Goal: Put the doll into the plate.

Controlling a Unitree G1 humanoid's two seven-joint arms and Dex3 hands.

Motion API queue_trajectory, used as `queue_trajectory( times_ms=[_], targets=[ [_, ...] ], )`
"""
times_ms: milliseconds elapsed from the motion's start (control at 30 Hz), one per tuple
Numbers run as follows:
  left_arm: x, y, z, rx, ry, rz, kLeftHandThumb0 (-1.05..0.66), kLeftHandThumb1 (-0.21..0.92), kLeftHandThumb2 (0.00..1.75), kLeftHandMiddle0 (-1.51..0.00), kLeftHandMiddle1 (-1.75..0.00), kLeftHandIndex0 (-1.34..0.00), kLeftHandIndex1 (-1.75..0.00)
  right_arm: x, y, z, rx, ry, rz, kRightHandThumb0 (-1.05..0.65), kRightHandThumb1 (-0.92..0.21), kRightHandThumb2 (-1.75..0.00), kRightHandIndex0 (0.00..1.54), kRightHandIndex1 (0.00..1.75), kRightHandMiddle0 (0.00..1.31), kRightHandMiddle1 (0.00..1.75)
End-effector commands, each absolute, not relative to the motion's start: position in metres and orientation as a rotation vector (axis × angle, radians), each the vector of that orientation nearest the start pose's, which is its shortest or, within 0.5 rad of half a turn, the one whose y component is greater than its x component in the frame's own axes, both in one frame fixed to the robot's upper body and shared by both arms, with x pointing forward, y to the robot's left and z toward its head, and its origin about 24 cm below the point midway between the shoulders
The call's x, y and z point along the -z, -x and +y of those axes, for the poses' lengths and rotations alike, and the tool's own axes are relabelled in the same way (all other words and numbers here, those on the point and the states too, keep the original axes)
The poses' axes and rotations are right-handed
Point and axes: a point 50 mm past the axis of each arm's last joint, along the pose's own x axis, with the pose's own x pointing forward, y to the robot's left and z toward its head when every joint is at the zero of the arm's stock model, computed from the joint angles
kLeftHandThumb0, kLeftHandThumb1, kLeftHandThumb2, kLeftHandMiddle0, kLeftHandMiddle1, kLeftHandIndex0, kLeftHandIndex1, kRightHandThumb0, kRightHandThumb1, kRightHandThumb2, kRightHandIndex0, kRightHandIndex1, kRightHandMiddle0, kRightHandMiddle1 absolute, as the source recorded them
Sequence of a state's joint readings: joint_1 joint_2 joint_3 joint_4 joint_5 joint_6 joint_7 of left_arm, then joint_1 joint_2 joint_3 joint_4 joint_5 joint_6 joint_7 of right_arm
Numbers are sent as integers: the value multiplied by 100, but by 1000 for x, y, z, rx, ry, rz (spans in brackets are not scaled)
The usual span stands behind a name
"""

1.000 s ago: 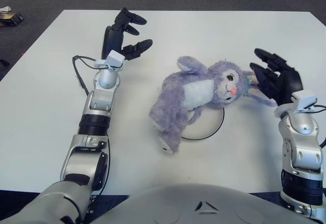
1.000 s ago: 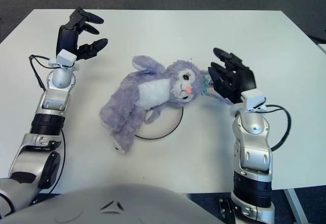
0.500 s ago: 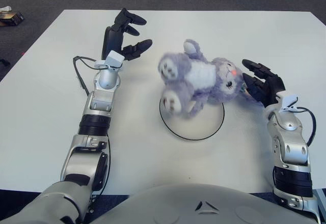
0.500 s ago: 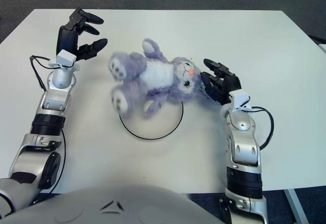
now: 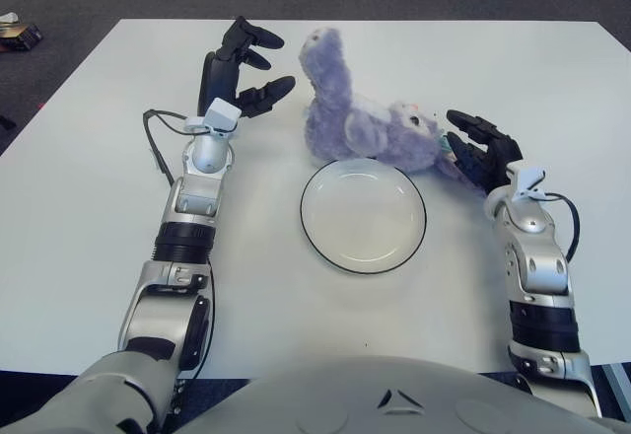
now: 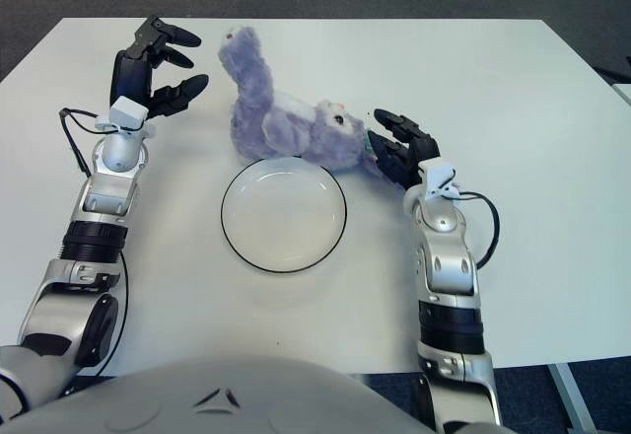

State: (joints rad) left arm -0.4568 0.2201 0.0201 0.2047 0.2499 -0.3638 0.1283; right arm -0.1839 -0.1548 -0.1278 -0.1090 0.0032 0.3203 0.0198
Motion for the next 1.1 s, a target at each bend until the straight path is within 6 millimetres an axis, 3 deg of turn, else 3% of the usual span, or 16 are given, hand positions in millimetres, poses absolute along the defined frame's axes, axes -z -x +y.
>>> queue_trajectory(
  times_ms=[0,100,267,367,1067],
  targets=[
    [-157,-318,161,-28,-422,-624,-1,89,25,-53,-146,-49,-121,-94,-296,-190,73,87,-6,-50,-92,-50,68,0,55,13],
    [-157,-318,161,-27,-421,-625,-1,89,25,-53,-146,-49,-121,-96,-300,-188,68,77,-31,-50,-92,-51,69,0,55,14],
    [-156,-317,160,-25,-420,-626,-1,89,26,-53,-147,-49,-121,-103,-305,-184,54,91,-70,-51,-92,-55,69,0,39,46],
    [-156,-317,160,-24,-419,-626,-1,89,26,-53,-147,-49,-121,-107,-306,-183,49,103,-83,-51,-92,-56,70,0,36,52],
    [-155,-318,160,-23,-417,-625,-1,89,26,-53,-147,-49,-120,-113,-299,-186,47,133,-107,-51,-92,-61,71,1,33,59]
  ],
)
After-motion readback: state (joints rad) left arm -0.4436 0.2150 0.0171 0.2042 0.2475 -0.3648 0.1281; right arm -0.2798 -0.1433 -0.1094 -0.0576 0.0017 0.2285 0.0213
